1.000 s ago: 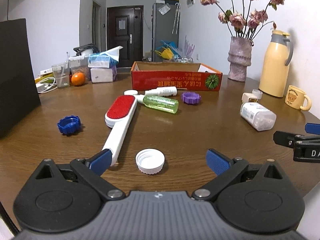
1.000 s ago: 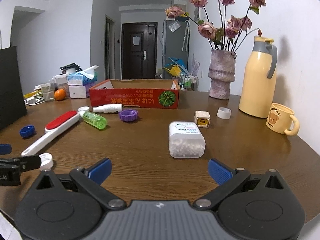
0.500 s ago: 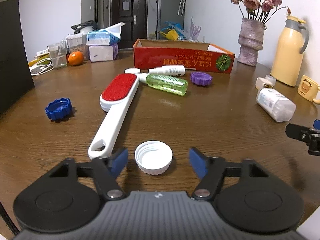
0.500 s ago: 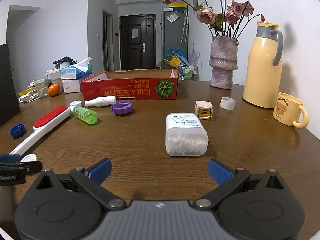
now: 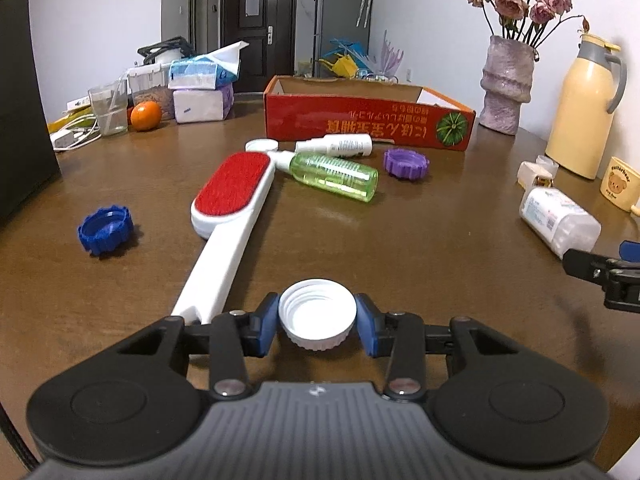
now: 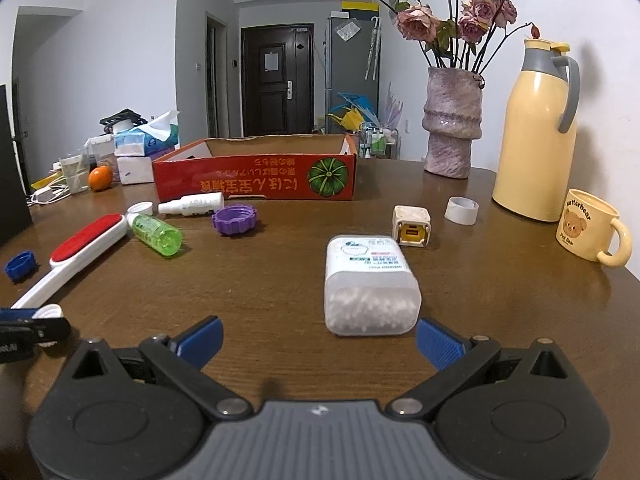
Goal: Organize rigid objects
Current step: 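Grasp the white bottle cap with left tool while right tool grasps cotton-bud container, then carry the white cap and cotton-bud container with both tools over the cardboard box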
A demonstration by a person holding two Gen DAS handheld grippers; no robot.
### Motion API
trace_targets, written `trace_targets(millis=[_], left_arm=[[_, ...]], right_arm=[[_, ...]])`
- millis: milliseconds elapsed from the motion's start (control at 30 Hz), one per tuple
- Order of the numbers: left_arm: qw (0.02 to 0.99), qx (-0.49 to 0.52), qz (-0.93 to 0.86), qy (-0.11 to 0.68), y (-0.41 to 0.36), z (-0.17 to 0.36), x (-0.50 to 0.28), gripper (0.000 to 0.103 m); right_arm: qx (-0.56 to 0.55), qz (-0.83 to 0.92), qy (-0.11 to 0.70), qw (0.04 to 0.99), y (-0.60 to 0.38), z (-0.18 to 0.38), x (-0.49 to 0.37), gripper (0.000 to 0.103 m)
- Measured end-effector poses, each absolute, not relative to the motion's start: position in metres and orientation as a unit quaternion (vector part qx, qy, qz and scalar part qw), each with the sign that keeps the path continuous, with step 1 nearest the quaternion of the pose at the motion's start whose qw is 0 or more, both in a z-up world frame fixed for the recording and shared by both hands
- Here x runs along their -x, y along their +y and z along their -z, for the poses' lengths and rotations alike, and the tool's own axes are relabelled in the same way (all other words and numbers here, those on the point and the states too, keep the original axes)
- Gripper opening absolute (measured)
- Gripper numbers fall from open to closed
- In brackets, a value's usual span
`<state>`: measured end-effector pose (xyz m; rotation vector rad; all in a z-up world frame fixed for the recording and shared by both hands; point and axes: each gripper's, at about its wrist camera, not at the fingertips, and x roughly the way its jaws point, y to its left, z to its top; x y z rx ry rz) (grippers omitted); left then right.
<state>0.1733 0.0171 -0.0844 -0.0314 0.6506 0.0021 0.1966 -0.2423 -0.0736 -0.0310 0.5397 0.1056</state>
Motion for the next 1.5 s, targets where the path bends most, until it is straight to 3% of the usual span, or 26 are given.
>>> trace_targets(millis=[500, 1033, 1233, 1333, 1500], left_arm=[[0.957, 0.026, -0.007, 0.288, 0.026, 0.048, -0.202, 0.041], [0.958, 0.028, -0.022, 0.286, 0.033, 0.036, -0.235, 0.041], [0.956, 0.026, -0.021, 0.291, 0.031, 0.037, -0.241, 0.041], [0.956, 0.028, -0.02, 0.293, 0.031, 0.038, -0.243, 0.041], [0.955, 0.029, -0.02, 0.295, 0.031, 0.038, -0.243, 0.041]], right_arm=[[0.041, -0.036, 0.267, 0.962, -0.244, 0.06, -0.246, 0.103], [0.064, -0.031, 0.324, 0.943, -0.254, 0.085, -0.327, 0.103], [0.038, -0.052, 0.343, 0.937, -0.259, 0.095, -0.339, 0.085], [0.026, -0.067, 0.337, 0.939, -0.26, 0.095, -0.339, 0.064], [0.031, -0.066, 0.325, 0.943, -0.258, 0.094, -0.336, 0.064]])
